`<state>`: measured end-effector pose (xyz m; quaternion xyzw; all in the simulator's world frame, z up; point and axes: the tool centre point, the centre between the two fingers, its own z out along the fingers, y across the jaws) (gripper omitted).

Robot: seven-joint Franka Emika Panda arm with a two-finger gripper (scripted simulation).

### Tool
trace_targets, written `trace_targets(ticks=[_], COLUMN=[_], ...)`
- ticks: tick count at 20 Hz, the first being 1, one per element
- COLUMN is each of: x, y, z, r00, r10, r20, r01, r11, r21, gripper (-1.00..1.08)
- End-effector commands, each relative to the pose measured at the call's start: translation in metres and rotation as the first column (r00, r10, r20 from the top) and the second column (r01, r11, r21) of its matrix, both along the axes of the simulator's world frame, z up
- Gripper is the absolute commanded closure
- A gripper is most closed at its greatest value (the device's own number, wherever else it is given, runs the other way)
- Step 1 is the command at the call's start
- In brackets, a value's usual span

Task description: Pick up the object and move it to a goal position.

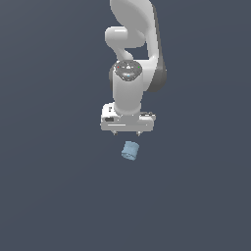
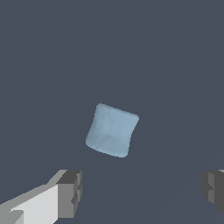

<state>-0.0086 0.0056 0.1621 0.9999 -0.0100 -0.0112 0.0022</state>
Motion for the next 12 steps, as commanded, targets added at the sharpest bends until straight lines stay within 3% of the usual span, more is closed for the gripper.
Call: trace_targets(ticks=[1, 12], x=[0.0, -0.003], y=[0.0, -0.026], z=[0.0, -0.001], r00=[1.0, 1.0], r10=[0.0, -0.021], r20=[0.0, -0.009], r01=[0.0, 0.021], r11=[1.0, 0.999], r21=[0.0, -0.039], gripper=[-0.92, -0.92])
